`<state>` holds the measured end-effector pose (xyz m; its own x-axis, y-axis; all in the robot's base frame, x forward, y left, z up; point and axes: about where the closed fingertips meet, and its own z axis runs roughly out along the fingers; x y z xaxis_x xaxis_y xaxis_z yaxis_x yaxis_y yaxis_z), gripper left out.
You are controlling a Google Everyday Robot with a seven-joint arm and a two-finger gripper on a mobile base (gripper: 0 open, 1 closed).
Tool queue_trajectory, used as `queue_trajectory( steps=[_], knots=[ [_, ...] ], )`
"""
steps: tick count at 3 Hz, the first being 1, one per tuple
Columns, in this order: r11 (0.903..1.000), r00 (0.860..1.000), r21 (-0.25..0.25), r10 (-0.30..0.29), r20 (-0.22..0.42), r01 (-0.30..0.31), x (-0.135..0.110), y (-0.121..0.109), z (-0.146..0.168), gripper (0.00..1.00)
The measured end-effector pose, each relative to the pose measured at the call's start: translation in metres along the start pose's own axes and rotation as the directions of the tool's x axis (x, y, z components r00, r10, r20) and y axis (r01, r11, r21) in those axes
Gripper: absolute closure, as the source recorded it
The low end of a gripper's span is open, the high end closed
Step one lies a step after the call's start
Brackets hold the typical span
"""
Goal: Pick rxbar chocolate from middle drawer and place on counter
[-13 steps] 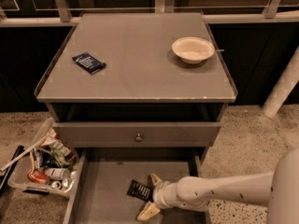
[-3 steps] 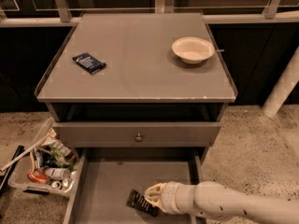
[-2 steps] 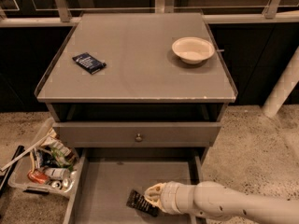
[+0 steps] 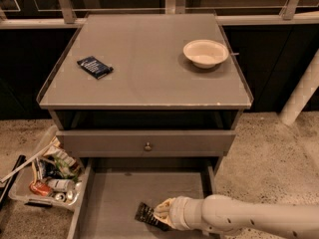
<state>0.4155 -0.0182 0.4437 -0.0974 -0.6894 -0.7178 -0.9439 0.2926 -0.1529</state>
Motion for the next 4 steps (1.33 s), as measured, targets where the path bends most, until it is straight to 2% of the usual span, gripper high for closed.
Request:
queue_trajectory(
  steps=[1, 2, 3, 4],
  knots=[
    [0.9987, 0.997, -0.036, 0.034, -0.063, -0.036, 0.03, 0.008, 0.032, 0.12],
    [0.9966, 0.993, -0.061, 0.05, -0.109, -0.056, 0.051, 0.013, 0.06, 0.0],
    [0.9962, 0.992, -0.068, 0.045, -0.114, -0.053, 0.052, 0.014, 0.063, 0.0],
    [0.9962, 0.992, -0.068, 0.045, -0.114, -0.053, 0.052, 0.014, 0.063, 0.19]
  ],
)
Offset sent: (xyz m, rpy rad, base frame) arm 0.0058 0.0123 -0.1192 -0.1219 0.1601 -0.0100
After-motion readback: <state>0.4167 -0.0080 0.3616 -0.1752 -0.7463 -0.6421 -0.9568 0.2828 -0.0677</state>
